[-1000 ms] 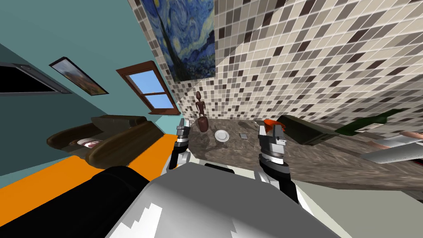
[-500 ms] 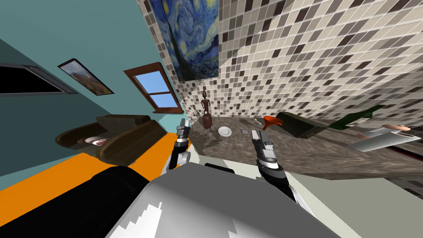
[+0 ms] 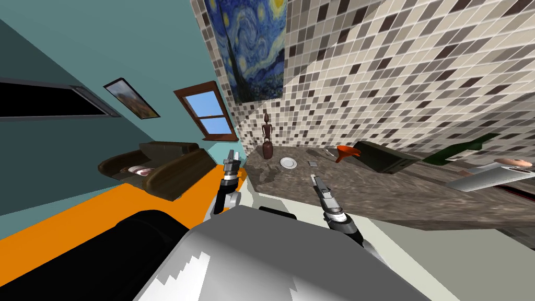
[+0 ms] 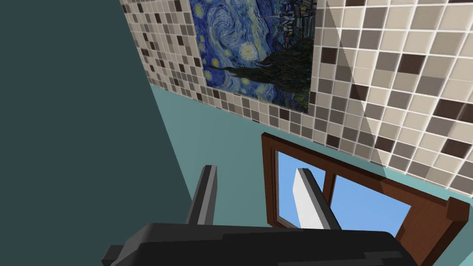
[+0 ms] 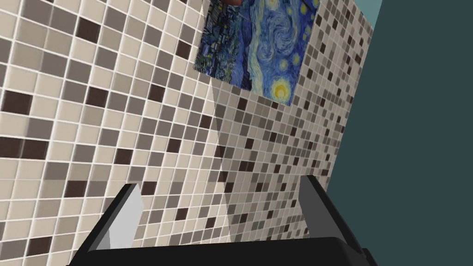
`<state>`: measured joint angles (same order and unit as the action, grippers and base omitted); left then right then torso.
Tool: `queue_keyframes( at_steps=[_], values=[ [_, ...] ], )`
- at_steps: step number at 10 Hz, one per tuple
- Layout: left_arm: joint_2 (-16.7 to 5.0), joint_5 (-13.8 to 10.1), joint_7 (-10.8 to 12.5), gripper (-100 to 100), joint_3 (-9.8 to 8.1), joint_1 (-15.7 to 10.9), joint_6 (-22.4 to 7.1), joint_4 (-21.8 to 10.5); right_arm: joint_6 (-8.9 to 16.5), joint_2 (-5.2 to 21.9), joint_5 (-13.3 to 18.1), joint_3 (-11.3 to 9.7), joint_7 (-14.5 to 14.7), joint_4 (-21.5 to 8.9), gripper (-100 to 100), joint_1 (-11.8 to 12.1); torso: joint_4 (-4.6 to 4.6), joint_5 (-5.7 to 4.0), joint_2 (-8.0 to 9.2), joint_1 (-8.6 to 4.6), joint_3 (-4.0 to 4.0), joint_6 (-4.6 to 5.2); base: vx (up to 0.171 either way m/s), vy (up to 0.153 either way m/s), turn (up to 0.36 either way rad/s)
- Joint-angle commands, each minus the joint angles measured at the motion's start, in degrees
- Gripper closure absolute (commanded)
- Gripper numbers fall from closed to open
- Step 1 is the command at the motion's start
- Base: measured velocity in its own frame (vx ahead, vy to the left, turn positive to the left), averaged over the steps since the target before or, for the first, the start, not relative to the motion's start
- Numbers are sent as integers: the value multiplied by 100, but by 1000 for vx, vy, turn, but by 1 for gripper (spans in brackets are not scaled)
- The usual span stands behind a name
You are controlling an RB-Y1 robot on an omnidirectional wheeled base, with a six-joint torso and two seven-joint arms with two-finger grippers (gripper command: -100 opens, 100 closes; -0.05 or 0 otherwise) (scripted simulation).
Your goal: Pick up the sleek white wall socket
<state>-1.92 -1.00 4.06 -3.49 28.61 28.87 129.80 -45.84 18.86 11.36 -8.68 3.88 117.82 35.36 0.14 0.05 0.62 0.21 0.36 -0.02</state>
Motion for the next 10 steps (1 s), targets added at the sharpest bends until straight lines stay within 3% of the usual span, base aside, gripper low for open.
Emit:
queue_keyframes(
  at_steps=[1,3,4,5,6,10],
  values=[
    [0,0,0,0,0,0,0,0,-122,286,285,-53,5,-286,-100,129,0,0,0,0,0,0,-159,78,198],
    [0,0,0,0,-1,2,0,0,-216,574,460,-67,9,-492,-100,199,-3,0,-20,1,-10,3,-76,61,77],
    [0,0,0,0,0,1,0,0,-216,574,460,-67,9,-593,-100,199,-5,-1,-30,-5,-16,0,-45,39,65],
    [0,0,0,0,-1,2,0,0,-307,799,639,-76,17,-801,-100,270,-7,-2,-41,-11,-22,2,-60,41,156],
    [0,0,0,0,-1,1,0,0,-307,803,639,-76,17,-871,-100,270,-8,-3,-38,-12,-21,0,-54,28,76],
    [-1,0,0,0,-1,2,0,0,-554,1494,1192,-55,56,-1689,-100,486,-6,-3,-34,-15,-18,2,-73,47,180]
  ],
)
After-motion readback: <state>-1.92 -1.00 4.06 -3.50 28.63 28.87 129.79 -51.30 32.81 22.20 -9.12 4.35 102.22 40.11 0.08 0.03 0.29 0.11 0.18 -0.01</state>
